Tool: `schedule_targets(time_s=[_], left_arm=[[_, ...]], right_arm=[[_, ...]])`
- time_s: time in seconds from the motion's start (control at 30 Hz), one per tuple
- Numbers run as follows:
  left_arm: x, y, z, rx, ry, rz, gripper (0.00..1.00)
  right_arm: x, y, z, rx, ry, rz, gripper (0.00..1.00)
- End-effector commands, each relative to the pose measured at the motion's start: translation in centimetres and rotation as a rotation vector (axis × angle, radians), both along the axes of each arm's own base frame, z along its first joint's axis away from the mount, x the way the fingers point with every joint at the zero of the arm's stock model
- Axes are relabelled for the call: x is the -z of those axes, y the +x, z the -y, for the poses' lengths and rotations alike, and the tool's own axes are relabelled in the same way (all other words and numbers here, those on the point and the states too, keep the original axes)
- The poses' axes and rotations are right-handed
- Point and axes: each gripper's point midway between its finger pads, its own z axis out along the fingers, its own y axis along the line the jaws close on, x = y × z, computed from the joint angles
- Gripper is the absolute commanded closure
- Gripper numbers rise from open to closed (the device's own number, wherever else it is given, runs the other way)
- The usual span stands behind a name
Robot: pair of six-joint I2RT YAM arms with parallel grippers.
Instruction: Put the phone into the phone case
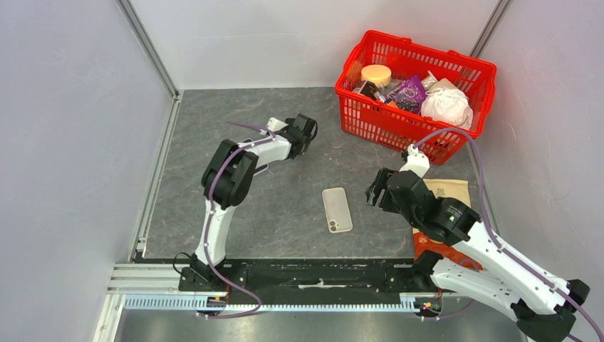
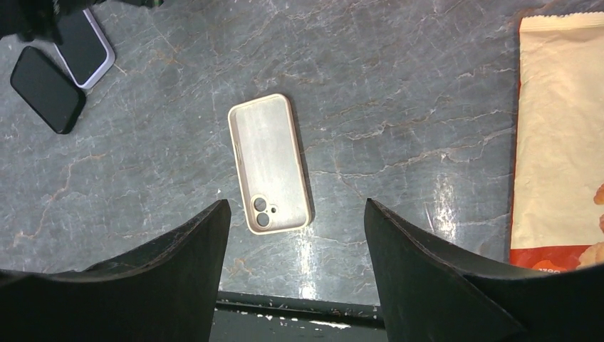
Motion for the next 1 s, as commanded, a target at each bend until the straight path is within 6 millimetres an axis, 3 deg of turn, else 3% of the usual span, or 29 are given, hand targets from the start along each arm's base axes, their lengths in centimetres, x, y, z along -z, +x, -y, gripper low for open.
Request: schedule_targets(time_s=[0.0,0.2,0.37,0.43,0.57,0.87,0.97], left_arm=[[-0.9,-2.7,-3.5,0.033,0.11,0.011,0.98],[-5.7,-2.4,-1.1,0.464,0.294,0.08,0.97],[-7.8,-2.1,-2.9,0.636,0.506,0.081,0.58],[-7.8,-1.8,-4.0,0.693,0.581,0.045,0.45],[-7.0,-0.5,-5.2,0.847,0.663,-0.014,0.3],[-4.9,1.9,-6.5,1.065,0.767,-0.089,0.25],[-3.5,1.8,-5.9,1.124,0.736,-0.096,0.24]], right_arm=[[-0.5,0.1,-0.8,0.0,0.077,0.017,0.24],[-0.7,0.3,-0.8,0.004,0.076,0.027,0.23],[-0.9,0.6,-1.2,-0.004,0.081,0.035,0.19],[-1.0,0.6,-1.6,-0.018,0.086,0.032,0.16],[-1.3,0.6,-2.2,-0.041,0.1,0.029,0.12],[-1.9,0.5,-2.8,-0.07,0.118,0.03,0.07],[-2.1,0.4,-2.8,-0.073,0.126,0.033,0.07]])
